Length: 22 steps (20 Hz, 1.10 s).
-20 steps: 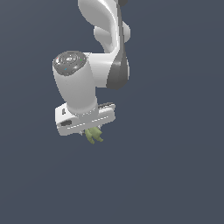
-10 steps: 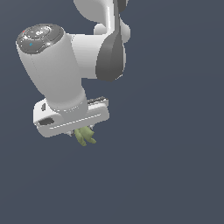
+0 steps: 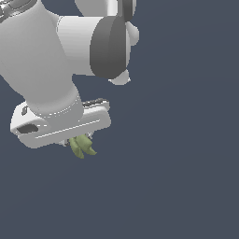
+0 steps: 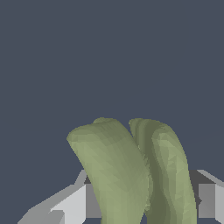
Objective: Pick up the object and move it to a goal position.
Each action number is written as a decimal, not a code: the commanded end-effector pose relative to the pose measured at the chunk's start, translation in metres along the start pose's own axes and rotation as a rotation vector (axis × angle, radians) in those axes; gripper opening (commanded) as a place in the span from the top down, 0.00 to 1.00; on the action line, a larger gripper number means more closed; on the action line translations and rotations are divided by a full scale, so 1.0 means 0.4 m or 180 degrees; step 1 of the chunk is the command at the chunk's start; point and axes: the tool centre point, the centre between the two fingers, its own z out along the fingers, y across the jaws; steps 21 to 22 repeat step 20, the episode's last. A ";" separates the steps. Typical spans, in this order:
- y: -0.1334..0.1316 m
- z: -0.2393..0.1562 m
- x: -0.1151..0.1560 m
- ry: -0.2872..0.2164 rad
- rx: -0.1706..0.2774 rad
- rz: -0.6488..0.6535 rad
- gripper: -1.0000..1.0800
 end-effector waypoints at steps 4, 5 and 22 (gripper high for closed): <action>0.020 -0.035 0.016 -0.0001 0.0000 -0.0001 1.00; 0.022 -0.039 0.018 -0.0001 0.0000 -0.0001 1.00; 0.037 -0.064 0.031 -0.0001 0.0000 -0.0001 1.00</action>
